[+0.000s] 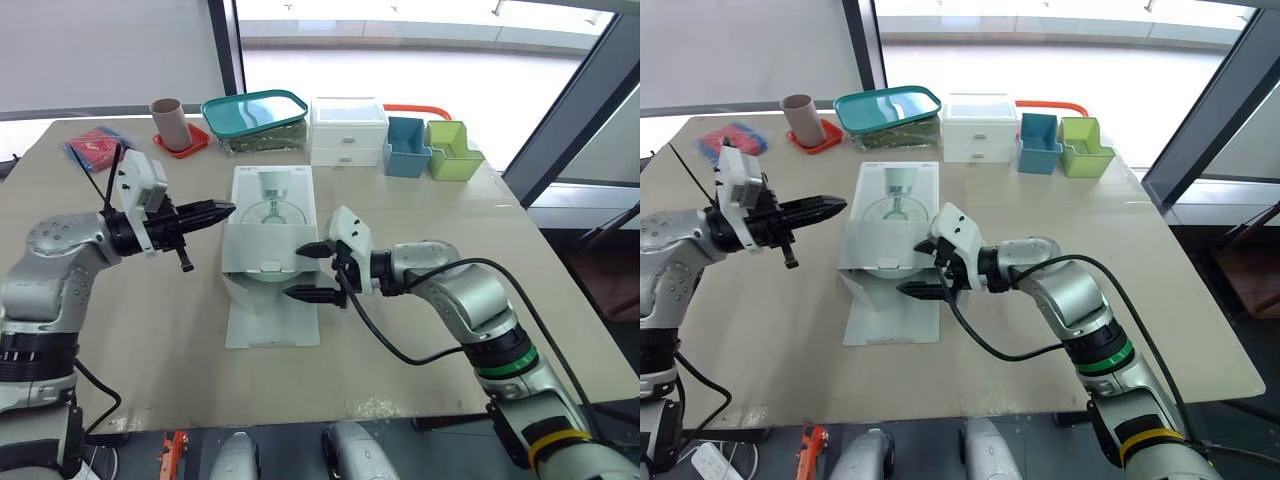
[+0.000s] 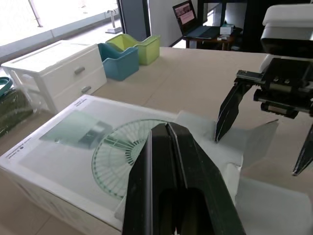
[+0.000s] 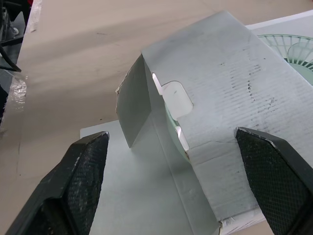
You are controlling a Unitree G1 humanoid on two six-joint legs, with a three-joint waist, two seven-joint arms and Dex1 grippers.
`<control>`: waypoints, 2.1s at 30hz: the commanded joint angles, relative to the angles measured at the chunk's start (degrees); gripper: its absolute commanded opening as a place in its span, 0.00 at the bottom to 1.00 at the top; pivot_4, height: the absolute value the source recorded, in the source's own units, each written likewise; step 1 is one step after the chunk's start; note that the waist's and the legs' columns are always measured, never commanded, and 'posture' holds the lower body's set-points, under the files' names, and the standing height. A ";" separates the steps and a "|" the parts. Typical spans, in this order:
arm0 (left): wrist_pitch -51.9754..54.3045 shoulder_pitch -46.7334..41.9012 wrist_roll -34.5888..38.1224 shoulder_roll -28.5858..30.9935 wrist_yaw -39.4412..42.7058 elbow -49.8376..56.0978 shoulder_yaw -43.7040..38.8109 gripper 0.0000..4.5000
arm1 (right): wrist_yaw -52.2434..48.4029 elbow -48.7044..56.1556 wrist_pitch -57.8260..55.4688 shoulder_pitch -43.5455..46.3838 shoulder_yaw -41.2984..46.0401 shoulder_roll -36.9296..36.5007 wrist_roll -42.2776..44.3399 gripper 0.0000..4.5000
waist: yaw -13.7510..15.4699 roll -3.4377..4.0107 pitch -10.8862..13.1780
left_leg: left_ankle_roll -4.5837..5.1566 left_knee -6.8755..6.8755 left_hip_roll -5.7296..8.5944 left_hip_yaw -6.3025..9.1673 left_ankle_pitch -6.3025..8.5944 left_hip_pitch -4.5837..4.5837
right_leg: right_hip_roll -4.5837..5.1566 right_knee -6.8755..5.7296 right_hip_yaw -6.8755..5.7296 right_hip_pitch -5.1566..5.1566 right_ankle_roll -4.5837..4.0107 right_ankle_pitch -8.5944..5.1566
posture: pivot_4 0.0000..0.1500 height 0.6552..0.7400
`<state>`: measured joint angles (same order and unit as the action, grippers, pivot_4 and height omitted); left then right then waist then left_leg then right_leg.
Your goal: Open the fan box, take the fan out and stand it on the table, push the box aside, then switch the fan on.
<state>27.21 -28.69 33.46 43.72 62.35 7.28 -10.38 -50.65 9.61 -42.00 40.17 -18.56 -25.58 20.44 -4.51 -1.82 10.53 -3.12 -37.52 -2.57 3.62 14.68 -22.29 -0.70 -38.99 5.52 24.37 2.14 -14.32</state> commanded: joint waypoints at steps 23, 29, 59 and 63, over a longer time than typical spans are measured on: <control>-2.07 10.06 -5.03 8.04 4.52 9.06 5.68 0.00 | -5.38 -2.80 0.50 2.20 -0.42 0.13 -0.42 0.79 | 0.03 0.04 0.03 | 0.00 0.06 -0.05 -0.09 0.00 0.05 | -0.04 0.03 0.04 0.02 -0.06 -0.04 | 1.00 1.00; -2.81 8.39 -6.16 6.73 4.47 9.30 7.87 0.00 | -3.11 -5.99 -1.09 4.11 0.50 1.34 -1.15 0.25 | 0.04 0.04 0.03 | 0.01 0.06 -0.04 -0.09 0.00 0.04 | -0.04 0.02 0.04 0.02 -0.07 -0.04 | 1.00 1.00; -14.04 4.57 -18.14 13.03 12.87 3.77 14.04 0.00 | -3.35 -8.71 -1.55 6.09 1.46 2.63 -1.14 0.01 | -0.04 0.04 0.03 | 0.01 0.04 -0.05 -0.09 0.00 0.06 | -0.07 0.00 0.05 0.02 -0.08 -0.03 | 1.00 1.00; -14.18 6.09 -17.28 16.26 15.23 4.48 12.52 0.00 | -3.26 -8.29 -1.49 5.94 1.46 2.84 -1.12 0.01 | -0.10 0.05 0.03 | 0.01 0.04 -0.07 -0.09 0.00 0.05 | -0.08 0.00 0.04 0.03 -0.07 -0.03 | 1.00 1.00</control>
<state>13.48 -22.80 15.63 58.42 76.71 10.66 4.38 -54.30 0.79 -43.31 45.51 -17.75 -22.82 19.52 -4.61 -1.77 10.56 -3.11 -37.47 -2.65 3.53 14.68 -22.24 -0.79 -38.99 5.57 24.41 2.07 -14.36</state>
